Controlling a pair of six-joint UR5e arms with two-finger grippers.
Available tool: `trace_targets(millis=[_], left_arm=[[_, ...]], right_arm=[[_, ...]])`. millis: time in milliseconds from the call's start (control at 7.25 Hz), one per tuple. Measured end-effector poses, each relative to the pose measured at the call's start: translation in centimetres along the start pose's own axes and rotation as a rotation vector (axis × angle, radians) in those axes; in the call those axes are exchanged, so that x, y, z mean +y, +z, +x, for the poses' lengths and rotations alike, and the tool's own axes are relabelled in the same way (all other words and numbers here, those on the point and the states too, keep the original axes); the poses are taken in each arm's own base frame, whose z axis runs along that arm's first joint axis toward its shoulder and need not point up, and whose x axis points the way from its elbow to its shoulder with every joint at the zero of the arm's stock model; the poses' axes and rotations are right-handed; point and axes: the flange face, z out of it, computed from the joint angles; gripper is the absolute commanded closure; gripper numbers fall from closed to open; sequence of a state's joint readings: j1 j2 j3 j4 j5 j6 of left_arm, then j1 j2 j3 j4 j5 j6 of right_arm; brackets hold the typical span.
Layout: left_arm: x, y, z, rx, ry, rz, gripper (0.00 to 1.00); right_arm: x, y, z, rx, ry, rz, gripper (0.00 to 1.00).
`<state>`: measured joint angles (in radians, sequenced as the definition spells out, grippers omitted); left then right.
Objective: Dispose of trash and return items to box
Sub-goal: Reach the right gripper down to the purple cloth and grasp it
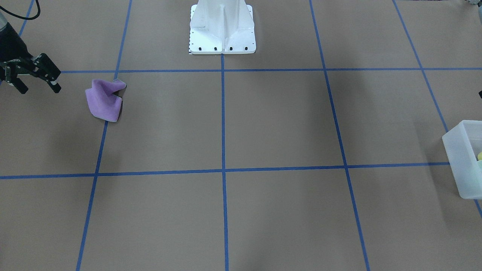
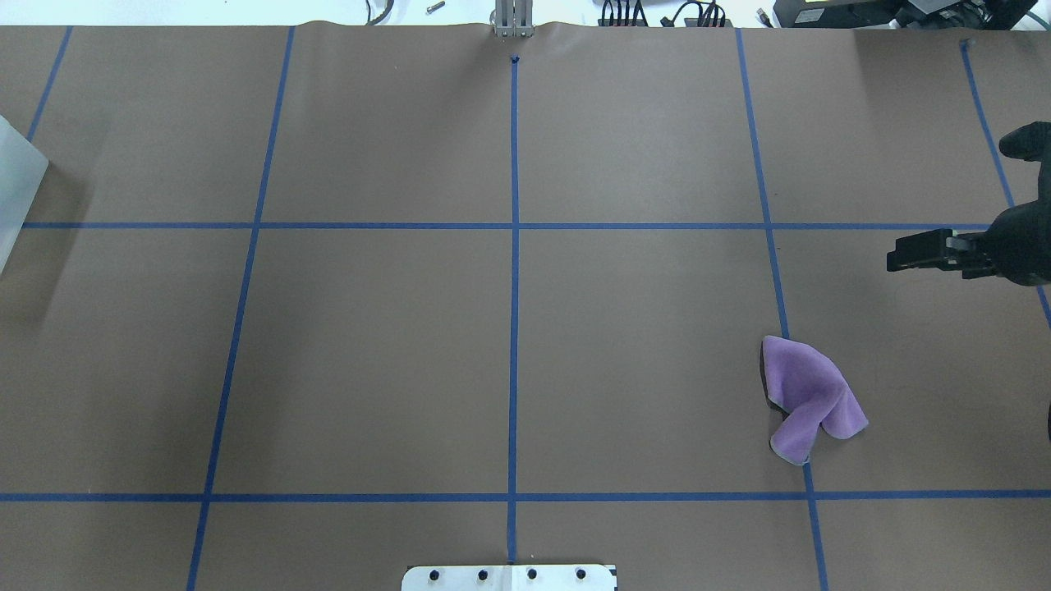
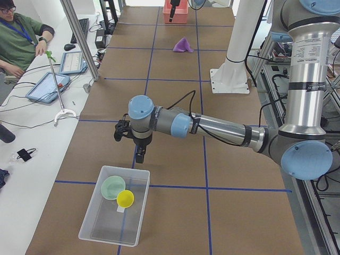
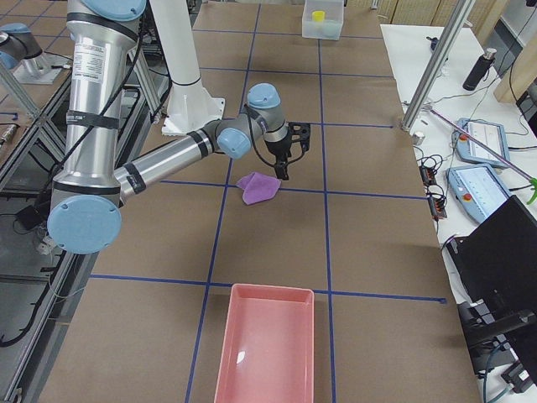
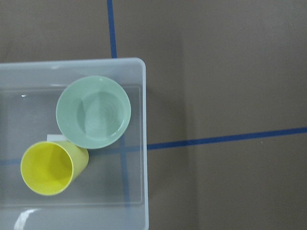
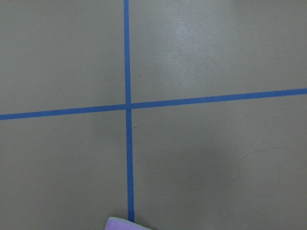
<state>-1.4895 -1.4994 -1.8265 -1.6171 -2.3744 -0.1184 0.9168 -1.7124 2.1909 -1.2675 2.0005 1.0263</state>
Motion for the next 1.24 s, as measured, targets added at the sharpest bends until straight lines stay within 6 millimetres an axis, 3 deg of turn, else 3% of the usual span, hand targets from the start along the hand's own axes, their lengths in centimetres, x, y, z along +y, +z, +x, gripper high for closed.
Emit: trace_targets(millis=[138,552,828,966,1103,1241], left_arm=[[1.9,0.1,-0.7,0.003,0.013,-0.001,0.01],[2.8,-0.2,-1.5,-0.001,0.018,0.010,0.01],[2.7,-0.4,-1.4,-0.001,0.023,0.014,0.01],[2.7,-0.4,-1.3,0.000,0.024,0.016,0.01],[2.6,-0.4,-1.3,0.000,0.026,0.017,0.01],[2.6,-0.4,-1.3,0.000,0.026,0.018,0.01]], right_arm=[[1.6,1.4,-1.7,0.021,0.007,0.006,0.00],[9.3,7.0,-7.1,0.091,0.028,0.061,0.01],[12.2,8.6,-6.7,0.135,0.006,0.075,0.10],[13.0,9.0,-5.8,0.159,-0.005,0.077,0.32],[13.7,9.3,-5.4,0.174,-0.010,0.077,0.74],[14.5,9.5,-5.3,0.180,-0.002,0.076,0.99]])
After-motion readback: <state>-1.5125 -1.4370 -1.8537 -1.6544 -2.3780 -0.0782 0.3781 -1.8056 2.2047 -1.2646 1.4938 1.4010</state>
